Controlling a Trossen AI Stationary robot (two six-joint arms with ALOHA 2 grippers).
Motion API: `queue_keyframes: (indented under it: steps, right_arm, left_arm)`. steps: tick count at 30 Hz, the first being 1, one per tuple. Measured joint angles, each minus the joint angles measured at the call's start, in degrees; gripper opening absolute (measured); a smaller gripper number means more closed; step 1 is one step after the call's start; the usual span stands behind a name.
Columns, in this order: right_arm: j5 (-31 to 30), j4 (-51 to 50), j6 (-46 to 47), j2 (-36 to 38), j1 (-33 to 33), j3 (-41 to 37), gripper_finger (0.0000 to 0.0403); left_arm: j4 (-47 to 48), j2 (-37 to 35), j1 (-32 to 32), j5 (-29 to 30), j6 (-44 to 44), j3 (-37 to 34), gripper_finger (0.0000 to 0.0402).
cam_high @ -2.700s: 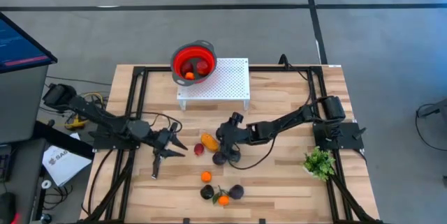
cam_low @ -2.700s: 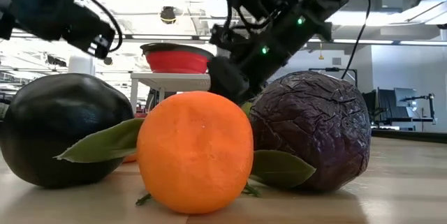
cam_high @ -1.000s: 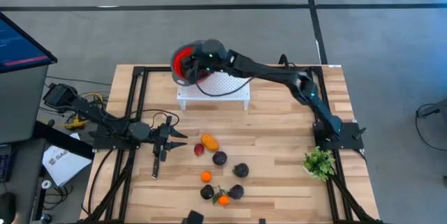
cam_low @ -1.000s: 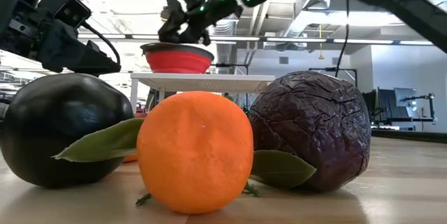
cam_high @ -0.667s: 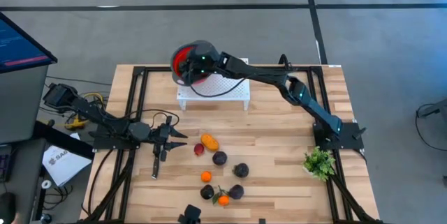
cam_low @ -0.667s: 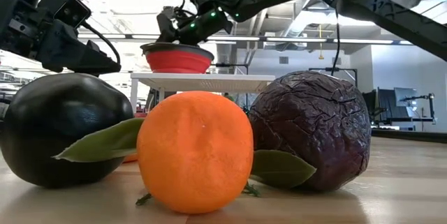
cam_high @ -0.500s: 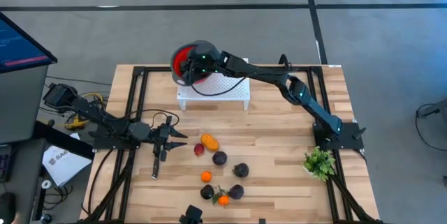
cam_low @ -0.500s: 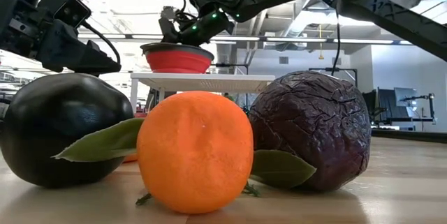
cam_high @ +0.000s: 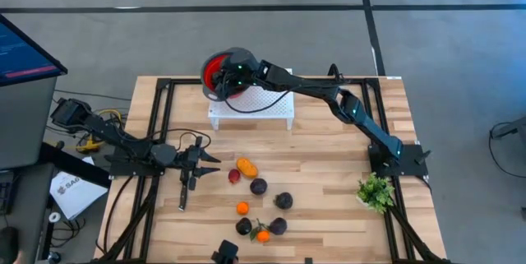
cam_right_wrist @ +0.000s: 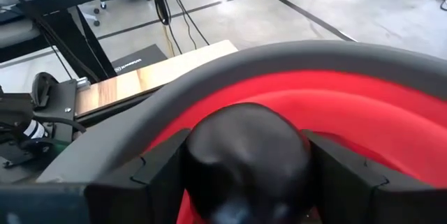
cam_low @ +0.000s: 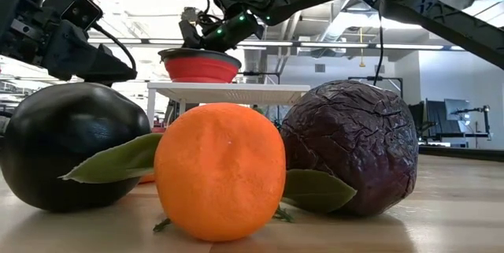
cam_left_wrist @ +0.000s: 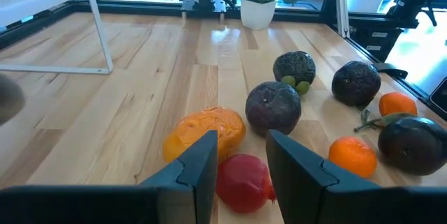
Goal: Pick & Place Fruit
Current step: Put the purple plum into the red strainer bowl on the shelf, then put the purple mangosteen into the red strainer bowl on the shelf
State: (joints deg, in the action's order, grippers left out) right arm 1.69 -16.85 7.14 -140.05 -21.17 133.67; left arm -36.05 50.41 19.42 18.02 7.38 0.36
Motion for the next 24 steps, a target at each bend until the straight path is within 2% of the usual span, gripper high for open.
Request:
queue_keyframes:
  steps: [8, 15, 20, 24]
  right_arm:
    - [-0.2, 0.32, 0.0, 0.0, -0.07, 0.0, 0.0293]
    - [-0.96, 2.45, -0.02, 0.43, -0.7, -0.03, 0.0297]
    - [-5.59, 0.87, -2.68, 3.98, -0.56, -0.07, 0.0291]
    - [-13.35, -3.14, -9.52, 8.93, 2.24, -0.03, 0.029]
  left_arm:
    - [-0.02, 0.0, 0.0, 0.0, 0.0, -0.02, 0.0117]
    - [-0.02, 0.0, 0.0, 0.0, 0.0, -0.02, 0.0117]
    - [0.0, 0.0, 0.0, 0.0, 0.0, -0.02, 0.0117]
    - [0.0, 0.0, 0.0, 0.0, 0.3, -0.02, 0.0117]
